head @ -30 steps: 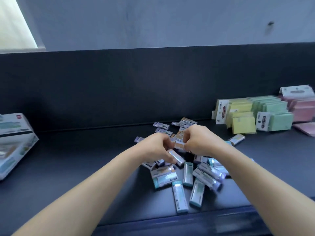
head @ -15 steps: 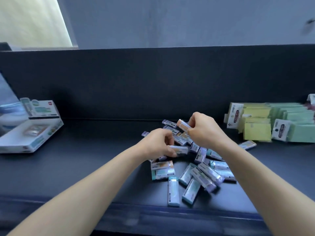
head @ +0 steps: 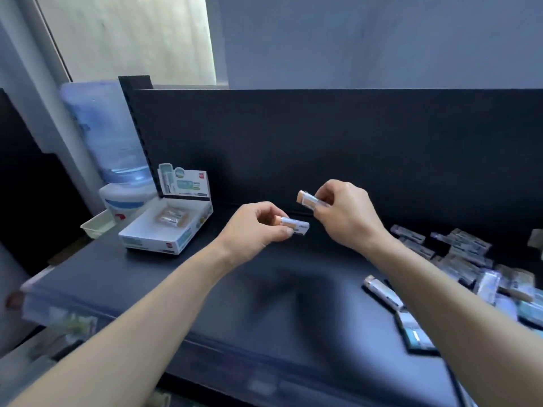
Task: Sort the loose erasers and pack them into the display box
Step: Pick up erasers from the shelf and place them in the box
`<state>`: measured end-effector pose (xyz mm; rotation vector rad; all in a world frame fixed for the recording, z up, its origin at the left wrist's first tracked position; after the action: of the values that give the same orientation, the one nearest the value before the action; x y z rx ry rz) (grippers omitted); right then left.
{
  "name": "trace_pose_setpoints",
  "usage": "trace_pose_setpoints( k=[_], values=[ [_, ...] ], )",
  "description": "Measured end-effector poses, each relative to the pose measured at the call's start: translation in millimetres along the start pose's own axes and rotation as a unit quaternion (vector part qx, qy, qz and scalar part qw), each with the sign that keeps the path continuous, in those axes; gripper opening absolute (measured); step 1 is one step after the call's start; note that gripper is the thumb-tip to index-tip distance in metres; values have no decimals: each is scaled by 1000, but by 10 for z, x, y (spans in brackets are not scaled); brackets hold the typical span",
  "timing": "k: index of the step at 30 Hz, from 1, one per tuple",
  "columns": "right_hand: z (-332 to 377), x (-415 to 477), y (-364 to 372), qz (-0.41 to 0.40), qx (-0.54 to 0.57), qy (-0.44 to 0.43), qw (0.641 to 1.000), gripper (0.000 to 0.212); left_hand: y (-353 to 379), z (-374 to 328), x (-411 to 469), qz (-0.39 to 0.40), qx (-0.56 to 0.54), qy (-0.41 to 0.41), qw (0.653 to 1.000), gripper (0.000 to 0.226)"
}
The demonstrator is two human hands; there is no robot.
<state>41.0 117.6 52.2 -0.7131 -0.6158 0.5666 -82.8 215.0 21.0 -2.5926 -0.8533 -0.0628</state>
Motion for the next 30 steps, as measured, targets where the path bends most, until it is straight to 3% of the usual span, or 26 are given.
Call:
trace_pose_setpoints(
  k=[11, 17, 23, 30],
  values=[
    [1279, 248, 1203, 36, 0, -32, 999, 10, -1605, 771, 110, -87, 57, -18, 994, 24],
    [1418, 313, 1384, 71, 7, -42, 997, 17, -1899, 897, 91, -112, 112, -8, 987, 21],
    [1542, 461, 1545, 89, 25, -100, 991, 5, -2087, 922, 25, -136, 177, -38, 974, 19],
    [1691, 525, 1808, 130, 20, -122, 984, 9, -2277, 932, -74, -158, 216, -68, 961, 23]
  ],
)
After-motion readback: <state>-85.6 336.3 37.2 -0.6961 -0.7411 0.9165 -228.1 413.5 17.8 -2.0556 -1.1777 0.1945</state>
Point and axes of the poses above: each hand's wrist, its own x-axis towards the middle knuckle, its own y-axis out of the palm, z = x × y, the point moved 6 cm from there along x, towards the middle knuckle, and after that the axes turned 2 degrees about y, right-handed, at the moved point
